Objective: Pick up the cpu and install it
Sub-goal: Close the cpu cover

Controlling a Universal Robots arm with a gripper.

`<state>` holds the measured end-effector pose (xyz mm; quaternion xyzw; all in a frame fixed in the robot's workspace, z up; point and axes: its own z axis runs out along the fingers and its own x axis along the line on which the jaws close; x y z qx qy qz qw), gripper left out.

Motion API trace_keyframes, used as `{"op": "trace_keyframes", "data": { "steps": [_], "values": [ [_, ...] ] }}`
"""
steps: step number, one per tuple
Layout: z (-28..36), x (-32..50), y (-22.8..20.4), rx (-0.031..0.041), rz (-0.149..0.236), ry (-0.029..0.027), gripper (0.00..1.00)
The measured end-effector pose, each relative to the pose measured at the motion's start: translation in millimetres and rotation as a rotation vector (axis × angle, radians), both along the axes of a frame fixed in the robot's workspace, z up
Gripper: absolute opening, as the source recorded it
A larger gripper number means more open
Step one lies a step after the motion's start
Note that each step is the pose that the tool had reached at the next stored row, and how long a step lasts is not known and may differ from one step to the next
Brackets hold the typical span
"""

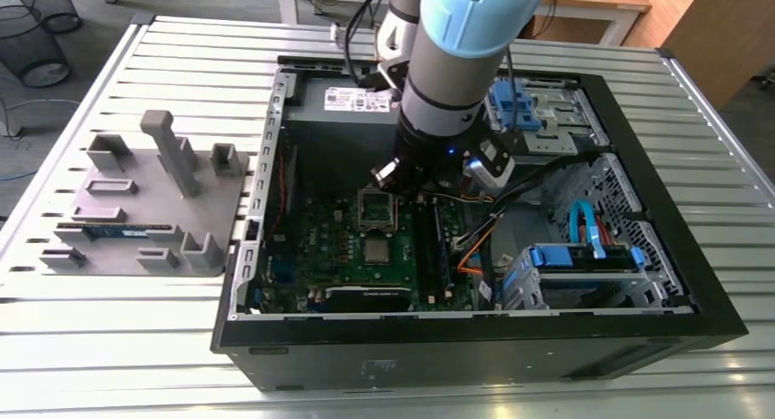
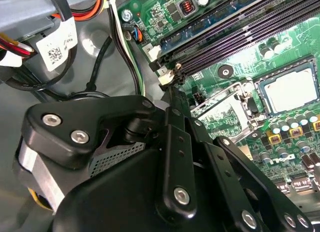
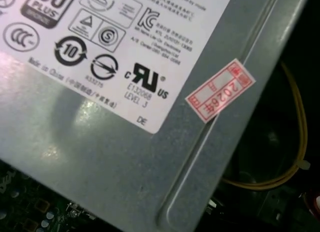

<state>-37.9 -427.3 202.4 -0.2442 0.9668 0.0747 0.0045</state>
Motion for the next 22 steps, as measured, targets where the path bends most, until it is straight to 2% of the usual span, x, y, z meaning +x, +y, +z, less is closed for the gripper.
{"op": "trace_keyframes", "data": {
  "steps": [6, 14, 22],
  "values": [
    [-1.1, -1.0, 0.1, -0.003, 0.001, 0.0, 0.11],
    [-1.2, -2.5, 0.0, -0.0175, 0.005, 0.0, 0.11],
    [-0.3, -2.9, -0.3, -0.0243, 0.008, 0.0, 0.11]
  ]
}}
